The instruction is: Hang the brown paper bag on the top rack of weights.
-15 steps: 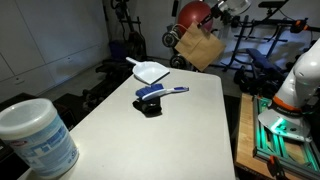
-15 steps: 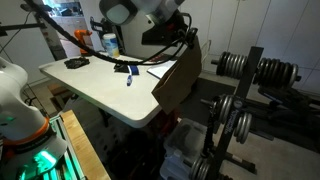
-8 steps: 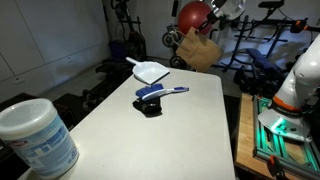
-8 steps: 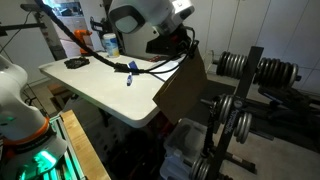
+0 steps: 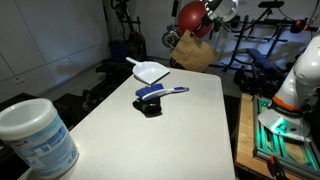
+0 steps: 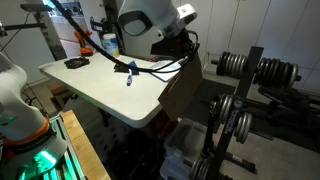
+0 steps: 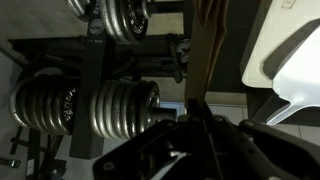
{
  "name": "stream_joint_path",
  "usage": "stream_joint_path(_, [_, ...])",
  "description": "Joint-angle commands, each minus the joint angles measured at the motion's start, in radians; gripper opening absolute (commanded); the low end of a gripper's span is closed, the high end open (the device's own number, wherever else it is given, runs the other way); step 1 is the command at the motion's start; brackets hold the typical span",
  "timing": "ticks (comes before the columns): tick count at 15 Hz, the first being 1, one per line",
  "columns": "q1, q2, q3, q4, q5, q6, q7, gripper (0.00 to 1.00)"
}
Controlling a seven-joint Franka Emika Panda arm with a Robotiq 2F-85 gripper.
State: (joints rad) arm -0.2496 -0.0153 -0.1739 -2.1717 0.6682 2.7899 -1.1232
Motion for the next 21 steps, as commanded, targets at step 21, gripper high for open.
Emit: stream_joint_path(21, [-0.034,0.203,-0.025,0.237,0.01,-0.051,0.138,0.03])
